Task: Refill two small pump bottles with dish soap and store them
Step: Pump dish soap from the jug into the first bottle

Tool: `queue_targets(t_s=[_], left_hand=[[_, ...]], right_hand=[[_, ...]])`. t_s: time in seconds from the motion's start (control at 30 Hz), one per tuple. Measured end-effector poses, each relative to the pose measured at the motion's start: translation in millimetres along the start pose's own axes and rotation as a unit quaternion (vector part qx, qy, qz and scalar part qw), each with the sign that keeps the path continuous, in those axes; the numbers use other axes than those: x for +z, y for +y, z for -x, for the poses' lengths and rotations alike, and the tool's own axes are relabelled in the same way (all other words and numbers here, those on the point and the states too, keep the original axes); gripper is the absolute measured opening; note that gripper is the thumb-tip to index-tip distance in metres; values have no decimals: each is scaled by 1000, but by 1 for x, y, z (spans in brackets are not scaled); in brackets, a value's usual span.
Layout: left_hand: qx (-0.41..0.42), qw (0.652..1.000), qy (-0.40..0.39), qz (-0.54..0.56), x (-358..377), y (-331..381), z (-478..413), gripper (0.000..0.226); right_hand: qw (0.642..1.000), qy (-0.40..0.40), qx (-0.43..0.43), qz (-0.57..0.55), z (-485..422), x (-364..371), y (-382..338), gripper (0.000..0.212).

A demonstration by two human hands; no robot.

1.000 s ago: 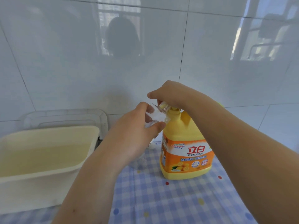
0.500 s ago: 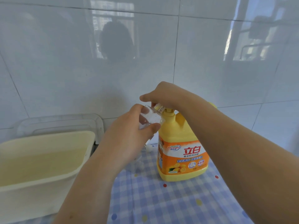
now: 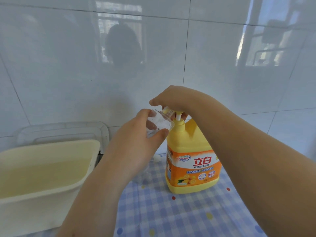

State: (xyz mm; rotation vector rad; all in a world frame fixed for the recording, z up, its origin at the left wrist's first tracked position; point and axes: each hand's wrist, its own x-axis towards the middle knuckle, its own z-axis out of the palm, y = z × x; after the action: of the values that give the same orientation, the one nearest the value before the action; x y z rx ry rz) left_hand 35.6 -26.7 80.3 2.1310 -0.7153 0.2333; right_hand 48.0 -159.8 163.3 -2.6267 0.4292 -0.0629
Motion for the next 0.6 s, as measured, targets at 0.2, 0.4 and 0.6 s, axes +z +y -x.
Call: queue_targets(t_s=[0.2,0.4,0.6], left_hand=[[0,1000,-17,-6,-1,0,1,43],[7,1000,-18,9,0,-2,0,44],[-11,999,-42,25,0,-6,-2,36]], right_hand=[[1000,-12,6,-12,4,1,3,46],[1000,-7,-9,-27,2,1,7,37],[998,10,-39,-39,2,9,13,46]])
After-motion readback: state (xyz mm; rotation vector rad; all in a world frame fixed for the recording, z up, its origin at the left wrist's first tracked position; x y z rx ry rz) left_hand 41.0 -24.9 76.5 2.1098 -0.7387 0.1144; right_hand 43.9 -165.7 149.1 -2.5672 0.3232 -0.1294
